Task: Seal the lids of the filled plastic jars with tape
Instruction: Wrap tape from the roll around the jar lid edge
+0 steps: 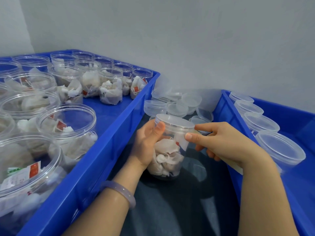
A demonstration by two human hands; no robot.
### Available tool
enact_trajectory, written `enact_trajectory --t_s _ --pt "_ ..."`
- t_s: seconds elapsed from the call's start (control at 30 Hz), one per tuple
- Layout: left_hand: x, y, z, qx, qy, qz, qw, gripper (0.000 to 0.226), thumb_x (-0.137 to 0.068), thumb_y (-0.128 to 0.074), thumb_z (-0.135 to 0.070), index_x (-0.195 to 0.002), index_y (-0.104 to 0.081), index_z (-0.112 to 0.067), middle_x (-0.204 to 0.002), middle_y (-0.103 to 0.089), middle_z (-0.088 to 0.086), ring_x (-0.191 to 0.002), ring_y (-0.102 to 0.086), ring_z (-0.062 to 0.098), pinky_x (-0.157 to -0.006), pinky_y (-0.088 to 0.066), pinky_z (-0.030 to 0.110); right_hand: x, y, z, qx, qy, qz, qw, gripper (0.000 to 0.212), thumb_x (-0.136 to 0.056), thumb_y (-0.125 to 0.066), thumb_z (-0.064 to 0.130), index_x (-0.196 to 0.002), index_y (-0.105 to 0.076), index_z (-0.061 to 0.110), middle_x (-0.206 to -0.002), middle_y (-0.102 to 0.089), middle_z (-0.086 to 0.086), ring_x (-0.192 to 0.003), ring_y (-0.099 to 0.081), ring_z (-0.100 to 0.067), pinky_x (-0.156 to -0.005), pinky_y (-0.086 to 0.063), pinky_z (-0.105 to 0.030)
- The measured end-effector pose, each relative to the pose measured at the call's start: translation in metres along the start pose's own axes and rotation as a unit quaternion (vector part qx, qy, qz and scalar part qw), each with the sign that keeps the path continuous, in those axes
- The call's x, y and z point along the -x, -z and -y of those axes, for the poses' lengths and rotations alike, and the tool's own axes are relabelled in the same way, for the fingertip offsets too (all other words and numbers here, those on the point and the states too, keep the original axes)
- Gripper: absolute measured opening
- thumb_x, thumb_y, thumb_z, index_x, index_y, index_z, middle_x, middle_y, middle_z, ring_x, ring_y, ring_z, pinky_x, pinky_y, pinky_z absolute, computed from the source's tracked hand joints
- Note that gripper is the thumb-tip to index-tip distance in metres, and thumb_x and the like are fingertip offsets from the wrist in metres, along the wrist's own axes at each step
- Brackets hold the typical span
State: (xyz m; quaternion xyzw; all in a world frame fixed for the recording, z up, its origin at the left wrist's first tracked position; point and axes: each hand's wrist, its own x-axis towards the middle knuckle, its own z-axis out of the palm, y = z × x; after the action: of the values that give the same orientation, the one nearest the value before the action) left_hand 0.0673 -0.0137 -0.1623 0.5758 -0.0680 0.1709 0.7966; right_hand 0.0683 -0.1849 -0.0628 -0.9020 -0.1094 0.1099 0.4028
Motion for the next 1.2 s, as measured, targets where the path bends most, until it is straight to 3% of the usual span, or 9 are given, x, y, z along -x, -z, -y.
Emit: enact_trajectory --t_s 0.13,0.27,0.4,0.57,0.77,0.9,0.97,1.07,1.2 --pt "0.002 0.003 -0.004 0.046 0.052 0.033 0.997 0.113 -0.051 -0.066 -0.082 -0.120 -0.058 0.008 -0.111 -0.065 0.028 -0.107 -0.063 0.039 -0.097 -0.047 0.051 -0.004 -0.008 0.003 0.018 0.023 0.030 0.999 0.106 -0.035 -0.057 0.083 -0.135 -0.039 0.054 -0.071 -0.063 0.015 -0.047 -0.053 -0.002 -0.052 -0.047 -0.019" --pt "0.004 0.001 -0.006 0.063 0.059 0.035 0.996 0.117 -0.051 -0.068 -0.081 -0.123 -0.054 0.010 -0.116 -0.062 0.031 -0.111 -0.059 0.043 -0.101 -0.042 0.058 -0.003 -0.004 0.002 0.024 0.032 0.047 0.998 0.097 -0.035 -0.059 0.083 -0.128 -0.043 0.059 -0.071 -0.061 0.019 -0.049 -0.055 -0.002 -0.054 -0.047 -0.019" --pt "0.007 -0.003 -0.007 0.054 0.035 0.040 0.997 0.111 -0.056 -0.069 -0.078 -0.121 -0.054 0.010 -0.115 -0.061 0.032 -0.110 -0.059 0.045 -0.099 -0.041 0.062 0.000 0.002 -0.001 0.002 0.046 0.079 0.996 0.056 -0.042 -0.063 0.075 -0.097 -0.055 0.065 -0.057 -0.059 0.024 -0.050 -0.047 -0.005 -0.051 -0.045 -0.019" --pt "0.009 -0.005 -0.006 0.026 0.010 0.046 0.999 0.108 -0.063 -0.061 -0.080 -0.124 -0.051 0.008 -0.121 -0.059 0.029 -0.115 -0.056 0.043 -0.101 -0.038 0.062 -0.002 -0.001 -0.003 0.007 0.072 0.070 0.995 0.068 -0.053 -0.060 0.069 -0.117 -0.054 0.048 -0.059 -0.060 0.026 -0.049 -0.047 -0.001 -0.052 -0.045 -0.021" --pt "0.009 -0.006 -0.001 -0.081 -0.090 -0.084 0.989 0.057 -0.066 -0.062 -0.068 -0.106 -0.055 -0.028 -0.098 -0.066 -0.006 -0.091 -0.065 0.002 -0.077 -0.051 0.019 -0.005 -0.002 -0.004 0.014 0.065 0.040 0.997 0.065 -0.053 -0.057 0.074 -0.114 -0.056 0.051 -0.058 -0.058 0.030 -0.046 -0.049 0.002 -0.049 -0.044 -0.019" --pt "0.009 -0.011 -0.002 -0.113 -0.113 -0.134 0.978 0.024 -0.082 -0.057 -0.046 -0.102 -0.058 -0.033 -0.101 -0.065 -0.013 -0.095 -0.061 -0.008 -0.079 -0.045 0.007 -0.006 -0.007 0.001 0.017 0.046 0.003 0.999 0.067 -0.052 -0.052 0.082 -0.110 -0.059 0.050 -0.065 -0.059 0.024 -0.052 -0.052 0.003 -0.051 -0.044 -0.019" --pt "0.010 -0.012 -0.001 -0.123 -0.096 -0.110 0.982 0.042 -0.084 -0.051 -0.049 -0.118 -0.058 -0.024 -0.117 -0.063 -0.009 -0.106 -0.058 -0.007 -0.086 -0.044 0.009 -0.006 -0.010 0.003 0.035 0.050 -0.012 0.998 0.076 -0.052 -0.049 0.085 -0.116 -0.057 0.046 -0.072 -0.052 0.021 -0.061 -0.048 -0.001 -0.054 -0.041 -0.021" --pt "0.011 -0.012 0.002 -0.136 -0.065 -0.057 0.987 0.081 -0.072 -0.054 -0.067 -0.137 -0.042 -0.020 -0.134 -0.055 -0.005 -0.123 -0.052 0.006 -0.101 -0.044 0.026 -0.007 -0.014 0.007 0.044 0.054 -0.022 0.997 0.035 -0.069 -0.053 0.076 -0.097 -0.057 0.055 -0.061 -0.056 0.025 -0.057 -0.050 0.001 -0.052 -0.038 -0.014" --pt "0.013 -0.015 0.001 -0.135 -0.034 -0.058 0.989 0.097 -0.055 -0.063 -0.076 -0.136 -0.041 -0.028 -0.108 -0.067 -0.022 -0.104 -0.062 -0.001 -0.090 -0.050 0.026 -0.003 -0.007 0.008 0.070 0.089 0.000 0.994 0.034 -0.076 -0.055 0.068 -0.109 -0.056 0.059 -0.053 -0.051 0.037 -0.057 -0.048 0.004 -0.059 -0.038 -0.015"
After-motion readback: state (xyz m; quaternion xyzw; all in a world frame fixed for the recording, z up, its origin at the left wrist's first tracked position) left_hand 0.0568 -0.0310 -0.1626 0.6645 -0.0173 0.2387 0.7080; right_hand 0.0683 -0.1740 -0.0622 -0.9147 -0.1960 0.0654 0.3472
